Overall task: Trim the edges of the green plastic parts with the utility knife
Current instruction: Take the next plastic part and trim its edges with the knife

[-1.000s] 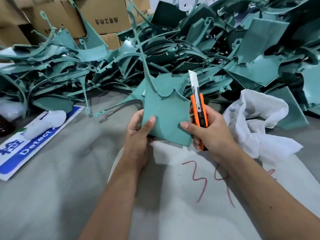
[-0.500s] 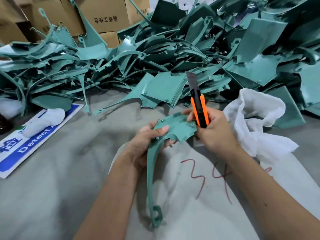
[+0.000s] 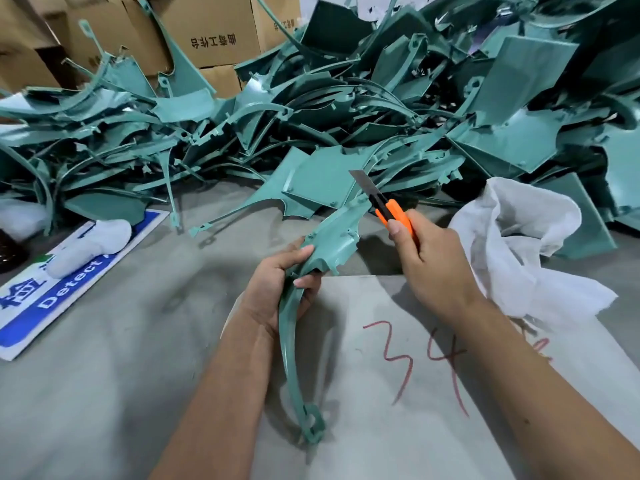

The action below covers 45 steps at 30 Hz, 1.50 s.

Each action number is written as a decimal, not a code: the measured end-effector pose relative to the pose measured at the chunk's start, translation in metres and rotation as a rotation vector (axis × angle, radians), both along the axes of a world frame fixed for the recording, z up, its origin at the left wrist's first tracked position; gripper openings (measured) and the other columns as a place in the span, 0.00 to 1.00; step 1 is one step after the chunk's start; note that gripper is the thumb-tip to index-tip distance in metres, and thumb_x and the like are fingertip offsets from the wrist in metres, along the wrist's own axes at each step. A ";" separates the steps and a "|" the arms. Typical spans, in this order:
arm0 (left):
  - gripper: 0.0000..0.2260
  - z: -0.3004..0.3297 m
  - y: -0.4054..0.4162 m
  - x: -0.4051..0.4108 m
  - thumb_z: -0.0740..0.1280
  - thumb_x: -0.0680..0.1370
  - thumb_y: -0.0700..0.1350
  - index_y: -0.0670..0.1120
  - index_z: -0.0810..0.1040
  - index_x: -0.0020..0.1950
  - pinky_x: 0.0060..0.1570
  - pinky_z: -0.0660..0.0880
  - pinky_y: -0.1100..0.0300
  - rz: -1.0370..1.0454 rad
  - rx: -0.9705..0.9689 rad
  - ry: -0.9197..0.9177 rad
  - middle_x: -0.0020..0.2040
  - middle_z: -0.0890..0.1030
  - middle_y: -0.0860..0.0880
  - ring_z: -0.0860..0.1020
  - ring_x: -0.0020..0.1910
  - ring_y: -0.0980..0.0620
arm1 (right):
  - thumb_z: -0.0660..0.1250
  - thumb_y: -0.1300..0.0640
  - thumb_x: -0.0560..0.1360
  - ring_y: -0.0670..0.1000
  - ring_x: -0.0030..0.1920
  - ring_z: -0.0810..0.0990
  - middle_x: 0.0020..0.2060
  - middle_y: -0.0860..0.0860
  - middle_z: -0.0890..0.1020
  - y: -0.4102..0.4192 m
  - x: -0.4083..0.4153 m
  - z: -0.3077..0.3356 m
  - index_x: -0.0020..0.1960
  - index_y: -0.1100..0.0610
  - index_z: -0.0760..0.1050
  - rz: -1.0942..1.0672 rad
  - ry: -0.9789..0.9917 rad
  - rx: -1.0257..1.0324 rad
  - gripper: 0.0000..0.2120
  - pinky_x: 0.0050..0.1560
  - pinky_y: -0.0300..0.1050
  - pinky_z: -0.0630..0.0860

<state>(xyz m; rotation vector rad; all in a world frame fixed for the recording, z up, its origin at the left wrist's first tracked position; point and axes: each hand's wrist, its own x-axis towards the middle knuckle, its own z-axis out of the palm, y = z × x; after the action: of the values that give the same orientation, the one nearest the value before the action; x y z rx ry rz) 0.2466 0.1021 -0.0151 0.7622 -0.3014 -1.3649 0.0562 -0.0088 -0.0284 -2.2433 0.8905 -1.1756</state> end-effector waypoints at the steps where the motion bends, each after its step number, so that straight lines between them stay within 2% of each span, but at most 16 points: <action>1: 0.21 0.000 0.000 0.000 0.63 0.73 0.35 0.40 0.68 0.66 0.19 0.64 0.72 0.009 -0.030 0.003 0.46 0.77 0.42 0.70 0.29 0.58 | 0.58 0.45 0.87 0.51 0.28 0.70 0.26 0.48 0.70 0.000 0.000 -0.001 0.41 0.48 0.64 -0.004 0.007 -0.011 0.17 0.28 0.43 0.62; 6: 0.16 0.002 -0.001 -0.004 0.62 0.74 0.35 0.37 0.71 0.62 0.19 0.63 0.72 0.061 -0.102 -0.009 0.46 0.75 0.42 0.63 0.35 0.57 | 0.61 0.49 0.86 0.49 0.26 0.68 0.26 0.46 0.68 -0.002 -0.001 0.002 0.39 0.48 0.64 0.029 -0.028 -0.029 0.17 0.27 0.39 0.61; 8: 0.18 0.004 -0.002 -0.006 0.62 0.74 0.35 0.37 0.70 0.64 0.20 0.63 0.72 0.104 -0.116 0.003 0.47 0.74 0.41 0.62 0.37 0.56 | 0.62 0.50 0.86 0.48 0.26 0.68 0.25 0.45 0.67 0.000 -0.001 0.004 0.39 0.45 0.62 0.024 -0.055 -0.057 0.18 0.27 0.37 0.60; 10: 0.20 0.005 -0.002 -0.006 0.61 0.74 0.35 0.38 0.68 0.66 0.19 0.63 0.71 0.125 -0.119 -0.003 0.47 0.75 0.41 0.62 0.35 0.57 | 0.62 0.50 0.86 0.48 0.25 0.68 0.25 0.45 0.67 0.002 0.000 0.004 0.39 0.44 0.62 0.010 -0.063 -0.085 0.18 0.26 0.37 0.61; 13: 0.19 0.005 -0.002 -0.005 0.61 0.74 0.36 0.39 0.66 0.65 0.19 0.63 0.71 0.128 -0.117 -0.011 0.46 0.74 0.41 0.63 0.33 0.57 | 0.61 0.48 0.86 0.51 0.25 0.70 0.26 0.47 0.71 0.001 0.002 -0.001 0.41 0.47 0.65 0.009 0.036 -0.064 0.15 0.26 0.47 0.66; 15: 0.19 0.005 -0.002 -0.005 0.62 0.74 0.36 0.39 0.67 0.64 0.19 0.63 0.71 0.141 -0.111 -0.014 0.45 0.75 0.42 0.64 0.31 0.57 | 0.61 0.49 0.86 0.51 0.25 0.70 0.26 0.48 0.72 -0.001 0.001 -0.003 0.41 0.47 0.65 0.026 0.048 -0.056 0.15 0.27 0.50 0.67; 20: 0.11 0.002 -0.004 0.000 0.62 0.73 0.35 0.38 0.72 0.55 0.19 0.64 0.70 0.221 -0.119 0.066 0.46 0.78 0.41 0.68 0.31 0.56 | 0.62 0.47 0.84 0.50 0.26 0.71 0.25 0.45 0.71 0.005 0.000 0.001 0.40 0.44 0.67 0.139 0.049 -0.082 0.14 0.27 0.42 0.63; 23: 0.09 0.001 -0.003 0.002 0.62 0.73 0.35 0.38 0.73 0.53 0.19 0.65 0.70 0.222 -0.107 0.070 0.45 0.79 0.41 0.68 0.28 0.57 | 0.63 0.46 0.84 0.50 0.26 0.71 0.26 0.44 0.70 0.006 0.000 0.004 0.38 0.41 0.67 0.237 0.014 -0.059 0.16 0.28 0.44 0.65; 27: 0.12 0.001 -0.002 0.001 0.62 0.74 0.35 0.40 0.70 0.56 0.19 0.64 0.71 0.188 -0.099 0.042 0.43 0.76 0.42 0.67 0.25 0.57 | 0.63 0.46 0.85 0.49 0.26 0.69 0.27 0.44 0.70 0.008 0.000 0.005 0.39 0.38 0.67 0.223 -0.074 -0.058 0.16 0.28 0.40 0.62; 31: 0.12 0.004 -0.001 -0.003 0.62 0.74 0.36 0.38 0.71 0.57 0.19 0.62 0.71 0.098 -0.091 -0.055 0.44 0.72 0.42 0.62 0.32 0.57 | 0.61 0.43 0.85 0.50 0.26 0.70 0.25 0.46 0.70 0.002 0.001 -0.003 0.38 0.47 0.67 0.051 -0.003 -0.064 0.18 0.28 0.44 0.63; 34: 0.18 0.004 -0.003 -0.006 0.62 0.74 0.36 0.37 0.68 0.64 0.19 0.60 0.72 0.075 -0.065 -0.131 0.47 0.71 0.41 0.48 0.43 0.51 | 0.60 0.41 0.85 0.50 0.26 0.71 0.25 0.48 0.71 -0.001 0.001 -0.006 0.38 0.52 0.66 -0.085 -0.013 -0.029 0.21 0.28 0.51 0.67; 35: 0.19 0.003 -0.004 -0.007 0.62 0.74 0.36 0.37 0.67 0.65 0.19 0.60 0.72 0.078 -0.060 -0.140 0.47 0.70 0.41 0.46 0.44 0.49 | 0.60 0.41 0.85 0.51 0.27 0.71 0.25 0.48 0.71 -0.002 0.001 -0.006 0.38 0.53 0.66 -0.096 -0.012 -0.022 0.21 0.28 0.52 0.68; 40: 0.18 0.001 -0.005 -0.002 0.62 0.73 0.36 0.38 0.68 0.62 0.19 0.62 0.72 0.120 -0.051 -0.079 0.44 0.72 0.41 0.60 0.34 0.56 | 0.62 0.45 0.84 0.50 0.25 0.70 0.25 0.45 0.71 0.005 0.001 -0.001 0.38 0.47 0.68 0.109 0.004 -0.058 0.17 0.26 0.41 0.63; 43: 0.14 0.000 -0.003 0.001 0.63 0.73 0.36 0.39 0.70 0.58 0.19 0.62 0.71 0.121 -0.065 -0.086 0.42 0.72 0.42 0.62 0.27 0.58 | 0.63 0.46 0.84 0.49 0.25 0.69 0.25 0.45 0.71 0.006 0.001 0.002 0.38 0.45 0.69 0.204 -0.011 -0.030 0.16 0.27 0.46 0.65; 45: 0.17 0.001 -0.003 0.000 0.63 0.73 0.36 0.39 0.68 0.61 0.19 0.62 0.71 0.106 -0.080 -0.076 0.43 0.71 0.43 0.63 0.28 0.58 | 0.63 0.47 0.84 0.49 0.25 0.70 0.25 0.44 0.70 0.004 -0.001 0.003 0.39 0.46 0.70 0.227 -0.021 -0.030 0.15 0.27 0.47 0.65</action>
<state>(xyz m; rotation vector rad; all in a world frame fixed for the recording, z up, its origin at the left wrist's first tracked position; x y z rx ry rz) 0.2468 0.0996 -0.0145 0.7538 -0.3683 -1.2186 0.0549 -0.0046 -0.0256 -2.2809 0.5951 -1.1113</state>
